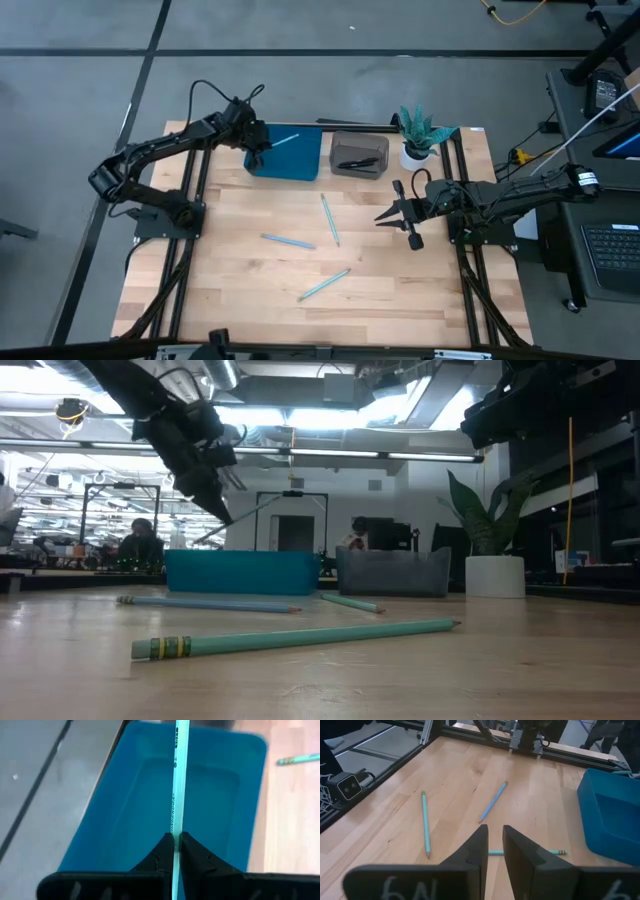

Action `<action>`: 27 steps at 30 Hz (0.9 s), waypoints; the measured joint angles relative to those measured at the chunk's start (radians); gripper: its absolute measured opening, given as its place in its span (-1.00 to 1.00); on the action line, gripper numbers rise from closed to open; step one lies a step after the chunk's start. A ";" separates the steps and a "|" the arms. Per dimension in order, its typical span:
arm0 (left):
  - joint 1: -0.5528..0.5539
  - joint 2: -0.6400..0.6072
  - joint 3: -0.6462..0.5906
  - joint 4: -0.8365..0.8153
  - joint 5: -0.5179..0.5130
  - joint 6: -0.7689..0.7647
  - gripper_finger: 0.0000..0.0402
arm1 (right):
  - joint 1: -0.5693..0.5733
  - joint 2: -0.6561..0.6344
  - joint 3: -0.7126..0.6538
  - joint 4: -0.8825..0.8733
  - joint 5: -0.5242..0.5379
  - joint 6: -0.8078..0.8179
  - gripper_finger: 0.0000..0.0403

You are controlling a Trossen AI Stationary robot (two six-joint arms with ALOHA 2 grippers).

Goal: Sort pens & pencils
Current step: Put the light green pencil into the blue bin

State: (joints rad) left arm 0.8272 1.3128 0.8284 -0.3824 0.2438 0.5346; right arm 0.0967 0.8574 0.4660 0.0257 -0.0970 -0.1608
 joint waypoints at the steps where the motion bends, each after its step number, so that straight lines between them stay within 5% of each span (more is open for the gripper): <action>1: 0.005 0.011 0.000 0.001 -0.001 0.000 -0.94 | 0.000 0.000 0.000 0.000 0.000 0.000 -0.70; 27: -0.019 0.077 0.006 -0.064 -0.075 0.019 -0.94 | 0.000 0.000 0.000 0.018 0.070 -0.005 -0.70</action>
State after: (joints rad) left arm 0.8078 1.3894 0.8349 -0.4460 0.1686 0.5537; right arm 0.0963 0.8570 0.4660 0.0439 -0.0265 -0.1658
